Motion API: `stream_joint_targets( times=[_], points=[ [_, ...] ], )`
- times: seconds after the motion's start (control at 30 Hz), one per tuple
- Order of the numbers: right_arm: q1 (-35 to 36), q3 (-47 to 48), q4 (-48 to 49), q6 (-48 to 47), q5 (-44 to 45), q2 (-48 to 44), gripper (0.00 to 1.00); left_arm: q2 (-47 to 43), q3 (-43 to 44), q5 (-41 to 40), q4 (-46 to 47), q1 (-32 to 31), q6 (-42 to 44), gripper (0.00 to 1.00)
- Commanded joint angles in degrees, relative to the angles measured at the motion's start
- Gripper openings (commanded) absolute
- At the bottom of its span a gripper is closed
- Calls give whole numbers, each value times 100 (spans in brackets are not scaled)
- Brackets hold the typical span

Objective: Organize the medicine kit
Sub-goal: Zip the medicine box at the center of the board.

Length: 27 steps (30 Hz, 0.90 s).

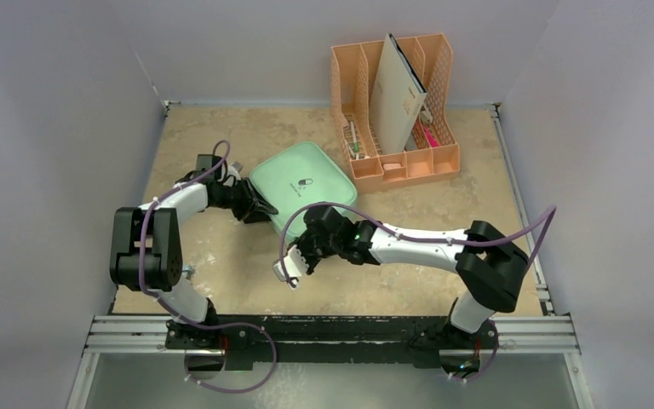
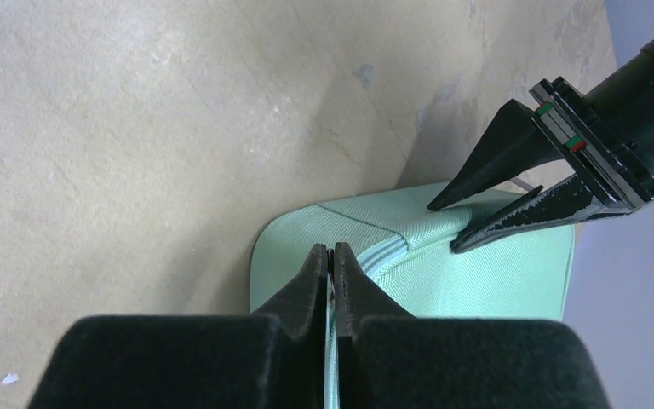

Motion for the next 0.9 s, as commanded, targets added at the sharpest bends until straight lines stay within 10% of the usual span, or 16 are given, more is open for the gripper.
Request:
stream_joint_targets(
  times=[0.0, 0.3, 0.5, 0.87],
  points=[
    [27, -203, -1628, 27, 273, -290, 0, 161, -131, -1789, 22, 141, 422, 23],
    [29, -325, -1567, 350, 902, -446, 26, 155, 17, -1700, -51, 141, 444, 24],
    [23, -759, 509, 2374, 1054, -1061, 35, -195, -103, -1160, 136, 107, 258, 28],
    [27, -914, 1471, 6719, 1559, -1415, 46, -707, -132, -608, 108, 96, 334, 30]
  ],
)
